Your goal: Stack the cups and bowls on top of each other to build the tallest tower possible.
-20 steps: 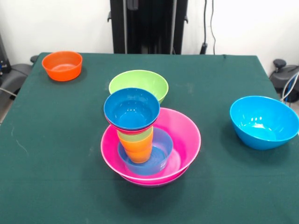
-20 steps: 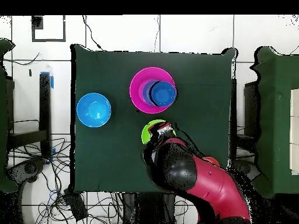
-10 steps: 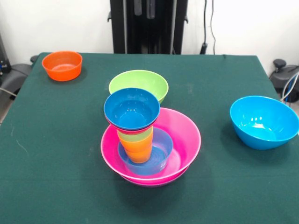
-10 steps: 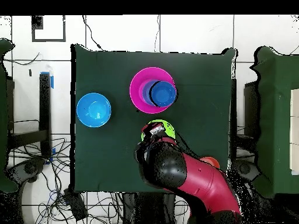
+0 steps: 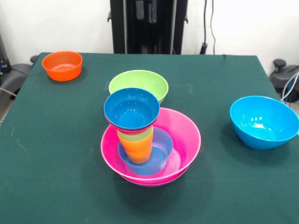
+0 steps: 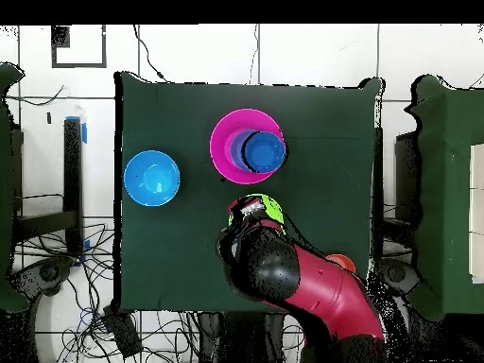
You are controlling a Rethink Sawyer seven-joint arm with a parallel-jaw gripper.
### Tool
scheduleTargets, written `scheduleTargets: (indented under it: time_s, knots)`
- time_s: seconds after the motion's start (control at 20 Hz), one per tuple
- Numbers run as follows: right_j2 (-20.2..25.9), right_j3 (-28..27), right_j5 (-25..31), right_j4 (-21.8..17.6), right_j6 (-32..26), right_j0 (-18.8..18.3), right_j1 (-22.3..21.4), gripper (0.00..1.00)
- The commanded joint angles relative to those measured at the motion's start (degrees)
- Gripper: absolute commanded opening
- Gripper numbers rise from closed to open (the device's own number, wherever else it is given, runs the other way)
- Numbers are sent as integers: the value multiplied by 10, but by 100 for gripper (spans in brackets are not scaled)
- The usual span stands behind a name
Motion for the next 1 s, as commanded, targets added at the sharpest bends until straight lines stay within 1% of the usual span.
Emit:
scheduleTargets:
  time_s: [0.05, 0.1, 0.15, 0.25, 0.35, 0.4, 0.65, 0.8, 0.95, 1.0]
  knots:
    - [35, 49, -99, 40, 128, 35, 83, 100]
    - [38, 50, -108, 44, 131, 36, 89, 100]
    - [45, 52, -129, 51, 143, 40, 100, 100]
    - [41, 50, -156, 62, 158, 55, 113, 100]
    - [42, 51, -164, 77, 167, 66, 119, 100]
    - [40, 52, -167, 84, 168, 71, 120, 100]
    - [10, 55, -161, 134, 188, 121, 119, 100]
    - [2, 61, -159, 158, 196, 142, 115, 100]
    - [-31, 56, -161, 189, 217, 190, 116, 100]
    - [-33, 57, -161, 195, 221, 197, 116, 100]
